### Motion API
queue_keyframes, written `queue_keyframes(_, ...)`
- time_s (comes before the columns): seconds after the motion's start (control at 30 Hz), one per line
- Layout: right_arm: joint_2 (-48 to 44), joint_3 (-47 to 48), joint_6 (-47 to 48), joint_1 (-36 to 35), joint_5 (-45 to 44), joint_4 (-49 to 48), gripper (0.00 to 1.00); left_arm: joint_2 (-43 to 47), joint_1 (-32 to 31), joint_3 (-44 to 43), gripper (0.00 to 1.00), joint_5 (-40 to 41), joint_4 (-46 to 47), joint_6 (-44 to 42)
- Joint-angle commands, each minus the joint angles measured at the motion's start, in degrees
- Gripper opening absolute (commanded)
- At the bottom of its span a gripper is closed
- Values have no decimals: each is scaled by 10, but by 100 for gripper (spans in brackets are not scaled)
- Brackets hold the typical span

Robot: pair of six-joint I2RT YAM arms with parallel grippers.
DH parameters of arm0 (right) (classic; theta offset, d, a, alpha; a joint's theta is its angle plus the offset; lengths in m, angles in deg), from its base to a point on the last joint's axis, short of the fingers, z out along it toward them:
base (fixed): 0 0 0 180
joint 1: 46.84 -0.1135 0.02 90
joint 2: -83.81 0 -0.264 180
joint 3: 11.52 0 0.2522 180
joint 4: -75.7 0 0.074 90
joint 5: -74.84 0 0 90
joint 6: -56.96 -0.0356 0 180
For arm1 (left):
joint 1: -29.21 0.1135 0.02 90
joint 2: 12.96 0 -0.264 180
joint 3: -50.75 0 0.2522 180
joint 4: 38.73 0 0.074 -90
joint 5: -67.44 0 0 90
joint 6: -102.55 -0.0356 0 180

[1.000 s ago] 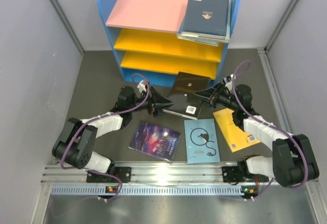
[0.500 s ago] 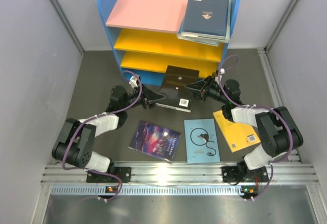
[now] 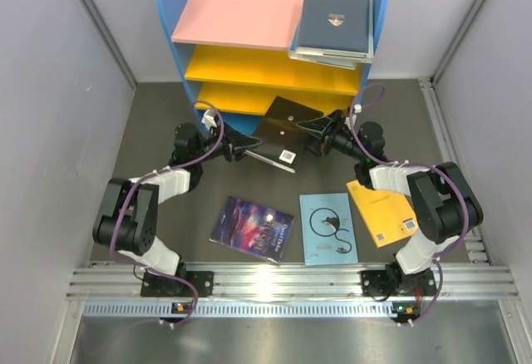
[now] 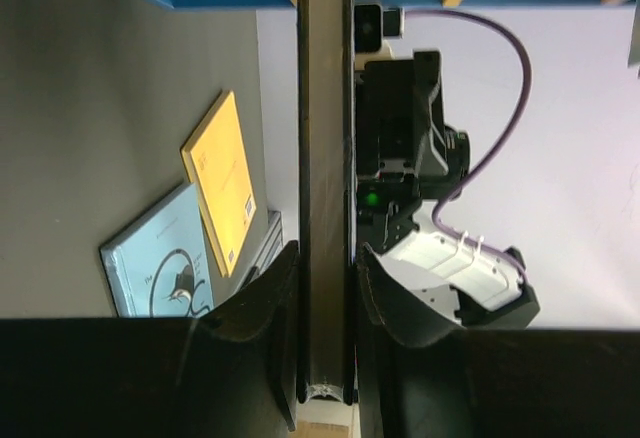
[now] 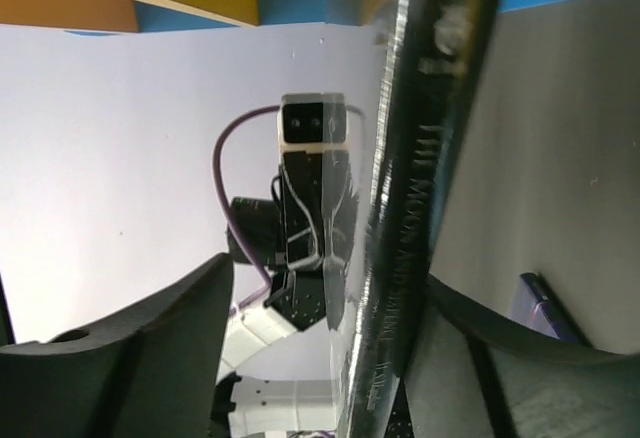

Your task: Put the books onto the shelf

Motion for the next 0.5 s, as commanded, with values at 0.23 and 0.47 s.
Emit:
queue_keyframes(0.23,-54,-37,-5,7,44,-81,70,-99,47,-100,0,86,31,-12)
queue_keyframes(0.47,-52,-26,3,21,43,-58,71,-130,51,-122,0,109,66,18)
